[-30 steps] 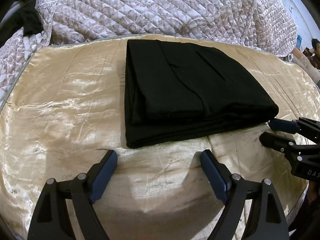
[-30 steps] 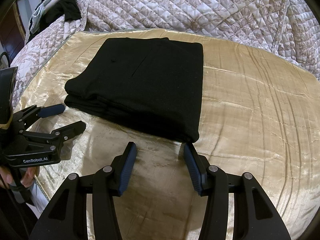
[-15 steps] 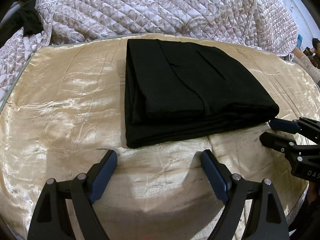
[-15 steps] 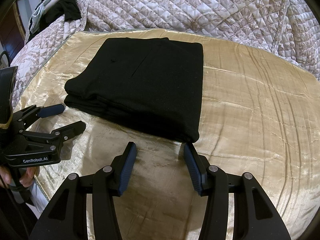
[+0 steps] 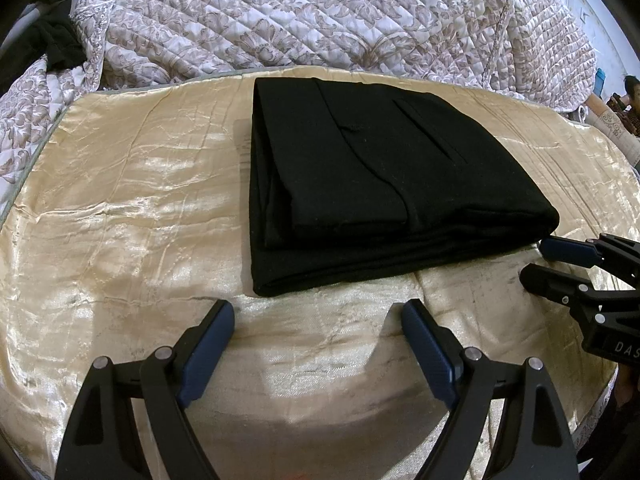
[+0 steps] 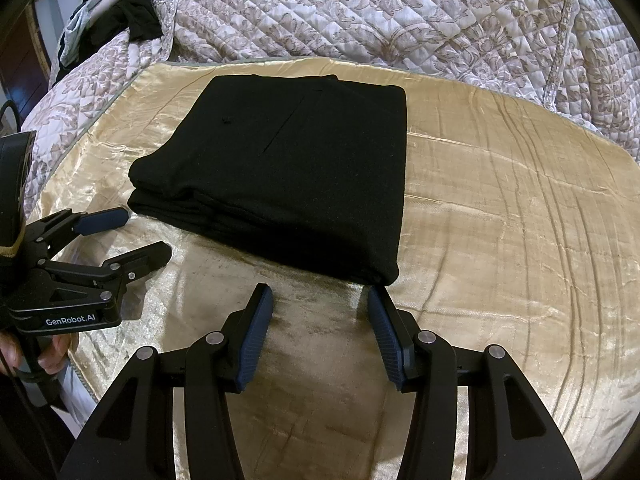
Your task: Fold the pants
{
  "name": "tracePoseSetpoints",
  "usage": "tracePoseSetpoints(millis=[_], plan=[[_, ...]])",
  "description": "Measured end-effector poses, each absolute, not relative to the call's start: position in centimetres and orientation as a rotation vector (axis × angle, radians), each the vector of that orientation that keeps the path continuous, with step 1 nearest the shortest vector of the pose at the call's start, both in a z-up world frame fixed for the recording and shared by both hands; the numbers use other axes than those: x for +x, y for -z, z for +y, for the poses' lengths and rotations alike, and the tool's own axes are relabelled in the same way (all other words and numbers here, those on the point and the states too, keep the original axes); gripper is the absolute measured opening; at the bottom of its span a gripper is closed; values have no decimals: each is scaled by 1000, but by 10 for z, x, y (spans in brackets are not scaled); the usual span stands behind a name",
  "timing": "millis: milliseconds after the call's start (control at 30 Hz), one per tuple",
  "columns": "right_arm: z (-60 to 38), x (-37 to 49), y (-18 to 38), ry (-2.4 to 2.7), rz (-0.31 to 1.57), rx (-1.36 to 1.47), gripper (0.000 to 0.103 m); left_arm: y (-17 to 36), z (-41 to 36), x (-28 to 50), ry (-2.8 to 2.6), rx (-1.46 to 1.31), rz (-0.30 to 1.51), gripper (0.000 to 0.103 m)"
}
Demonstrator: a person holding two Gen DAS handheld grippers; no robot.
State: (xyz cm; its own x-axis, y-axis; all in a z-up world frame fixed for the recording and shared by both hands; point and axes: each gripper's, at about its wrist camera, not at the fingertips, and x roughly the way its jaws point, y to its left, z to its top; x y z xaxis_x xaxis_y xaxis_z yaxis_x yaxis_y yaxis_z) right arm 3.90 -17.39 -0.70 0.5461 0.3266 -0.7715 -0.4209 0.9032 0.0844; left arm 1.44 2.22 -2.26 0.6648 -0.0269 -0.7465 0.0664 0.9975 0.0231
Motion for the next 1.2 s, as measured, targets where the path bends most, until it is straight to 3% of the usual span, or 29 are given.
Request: tracePoseSetpoints(millis=[1200], plan=[[-174,42,8,-442,877,-124,51,24,22,15,53,52,842,88]])
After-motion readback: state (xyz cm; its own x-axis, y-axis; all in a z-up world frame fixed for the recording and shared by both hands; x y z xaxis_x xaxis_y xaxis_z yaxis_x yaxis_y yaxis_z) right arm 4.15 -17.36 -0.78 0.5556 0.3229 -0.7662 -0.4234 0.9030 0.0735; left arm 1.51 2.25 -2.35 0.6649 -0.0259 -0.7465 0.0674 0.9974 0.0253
